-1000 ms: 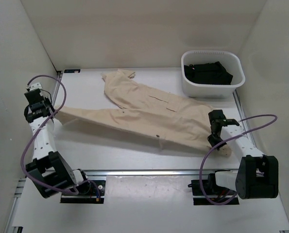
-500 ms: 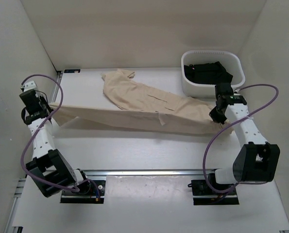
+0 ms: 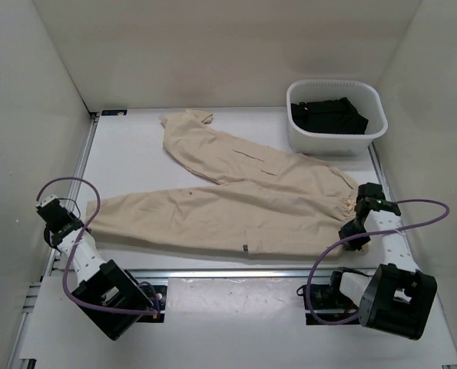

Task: Fold and stack the trousers
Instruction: Flatten the trousers out

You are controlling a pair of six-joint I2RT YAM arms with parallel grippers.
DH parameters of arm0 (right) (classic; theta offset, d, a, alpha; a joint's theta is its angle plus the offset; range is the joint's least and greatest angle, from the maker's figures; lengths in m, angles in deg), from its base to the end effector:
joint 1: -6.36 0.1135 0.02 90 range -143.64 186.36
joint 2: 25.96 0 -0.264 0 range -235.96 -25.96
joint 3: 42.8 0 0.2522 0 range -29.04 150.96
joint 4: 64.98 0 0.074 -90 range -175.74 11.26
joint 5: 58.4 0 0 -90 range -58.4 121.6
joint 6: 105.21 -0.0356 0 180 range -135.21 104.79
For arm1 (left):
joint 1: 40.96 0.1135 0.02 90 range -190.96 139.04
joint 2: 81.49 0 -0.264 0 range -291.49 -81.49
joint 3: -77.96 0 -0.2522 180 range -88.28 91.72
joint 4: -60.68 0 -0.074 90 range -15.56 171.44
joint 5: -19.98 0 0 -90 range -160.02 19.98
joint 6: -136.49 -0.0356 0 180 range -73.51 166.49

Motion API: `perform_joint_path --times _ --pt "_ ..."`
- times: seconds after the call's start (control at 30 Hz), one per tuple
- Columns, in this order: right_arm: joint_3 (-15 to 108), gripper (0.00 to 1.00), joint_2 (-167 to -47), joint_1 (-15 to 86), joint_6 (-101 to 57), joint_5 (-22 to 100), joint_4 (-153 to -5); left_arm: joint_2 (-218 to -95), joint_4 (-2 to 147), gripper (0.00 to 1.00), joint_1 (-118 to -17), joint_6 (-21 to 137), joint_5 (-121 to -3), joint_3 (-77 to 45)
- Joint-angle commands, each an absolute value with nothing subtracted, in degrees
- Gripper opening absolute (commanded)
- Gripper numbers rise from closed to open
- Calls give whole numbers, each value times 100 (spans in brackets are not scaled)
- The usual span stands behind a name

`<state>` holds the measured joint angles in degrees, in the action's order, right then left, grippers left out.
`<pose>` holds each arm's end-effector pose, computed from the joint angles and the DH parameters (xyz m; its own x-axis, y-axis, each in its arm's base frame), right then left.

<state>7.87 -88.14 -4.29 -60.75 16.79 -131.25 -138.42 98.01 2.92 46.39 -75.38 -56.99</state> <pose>0.1623 -0.0398 0.1907 -0.5073 0.7975 -0.3266 0.8479 0.5296 -0.0239 0.1377 0.1370 0.2000 -0.5470 -0.5236 -0.6532 -0.7332 0.6763 0.0719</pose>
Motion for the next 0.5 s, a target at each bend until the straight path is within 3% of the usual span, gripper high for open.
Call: perform_joint_path --times 0.0,0.03,0.07,0.17,0.37,0.47 --pt "761 47 -8740 -891 -5732 1754 -13191 -13712 10001 47 553 4649 -7810 -5866" --pt "761 56 -8740 -945 -5670 1754 -13191 -13712 10115 66 606 4649 -7810 -5866" --pt "761 64 -8810 -946 -5600 1754 -13191 -13712 10281 77 728 4649 -7810 -5718" --pt "892 77 -8810 -946 -5599 1754 -13278 -13712 11151 100 1036 4649 -7880 -5349" --pt "1569 83 -8380 -946 -5599 1491 -13806 -14177 12756 100 1354 4649 -8074 -3944" --pt "1903 83 -8274 -946 -5538 1490 -13877 -14380 13217 100 1354 4649 -7268 -3012"
